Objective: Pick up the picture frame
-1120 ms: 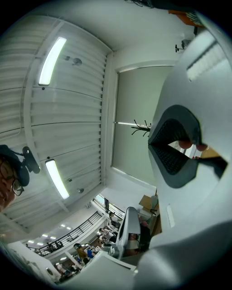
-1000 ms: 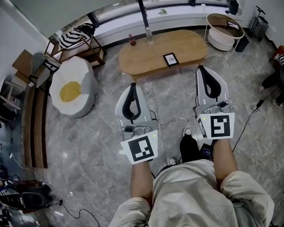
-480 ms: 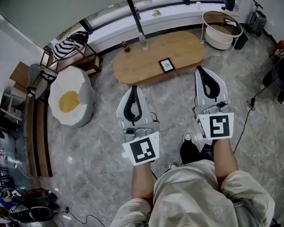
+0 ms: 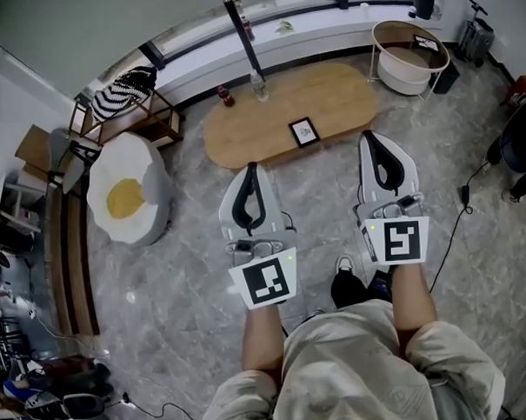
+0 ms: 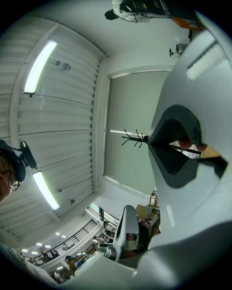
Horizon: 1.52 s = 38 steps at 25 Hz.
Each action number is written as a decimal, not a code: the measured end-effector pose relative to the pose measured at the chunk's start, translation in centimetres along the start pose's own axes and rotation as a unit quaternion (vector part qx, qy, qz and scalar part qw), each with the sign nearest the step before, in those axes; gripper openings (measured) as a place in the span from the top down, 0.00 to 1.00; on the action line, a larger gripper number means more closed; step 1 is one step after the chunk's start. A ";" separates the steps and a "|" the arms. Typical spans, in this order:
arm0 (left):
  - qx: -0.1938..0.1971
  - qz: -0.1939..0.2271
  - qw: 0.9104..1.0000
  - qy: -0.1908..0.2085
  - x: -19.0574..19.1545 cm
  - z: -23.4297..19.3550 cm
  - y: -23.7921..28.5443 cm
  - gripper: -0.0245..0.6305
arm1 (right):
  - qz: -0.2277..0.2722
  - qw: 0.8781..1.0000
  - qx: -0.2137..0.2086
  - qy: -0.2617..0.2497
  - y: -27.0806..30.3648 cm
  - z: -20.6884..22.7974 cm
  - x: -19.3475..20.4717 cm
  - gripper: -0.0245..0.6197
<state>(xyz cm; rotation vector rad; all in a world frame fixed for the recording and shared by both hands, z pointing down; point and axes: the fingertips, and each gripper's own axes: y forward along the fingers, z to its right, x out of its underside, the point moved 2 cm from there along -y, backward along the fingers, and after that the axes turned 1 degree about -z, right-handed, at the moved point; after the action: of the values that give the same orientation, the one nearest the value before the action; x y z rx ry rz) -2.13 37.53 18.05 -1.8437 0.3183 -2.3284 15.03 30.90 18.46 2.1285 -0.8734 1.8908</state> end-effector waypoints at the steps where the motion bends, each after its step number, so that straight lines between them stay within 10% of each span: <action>1: 0.001 0.000 1.000 0.000 0.0 0.2 0.7 0.96 | 0.000 1.000 0.000 0.001 0.5 0.5 0.1 0.96; 38: -0.021 -0.012 1.000 0.013 4.2 6.7 16.8 0.96 | -0.004 1.000 -0.025 -0.002 12.3 12.7 7.1 0.96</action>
<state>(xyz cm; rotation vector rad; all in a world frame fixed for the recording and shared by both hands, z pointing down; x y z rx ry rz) 3.27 19.73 19.14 -1.8460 0.3532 -2.3811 19.72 12.48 19.69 2.1057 -0.9009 1.8406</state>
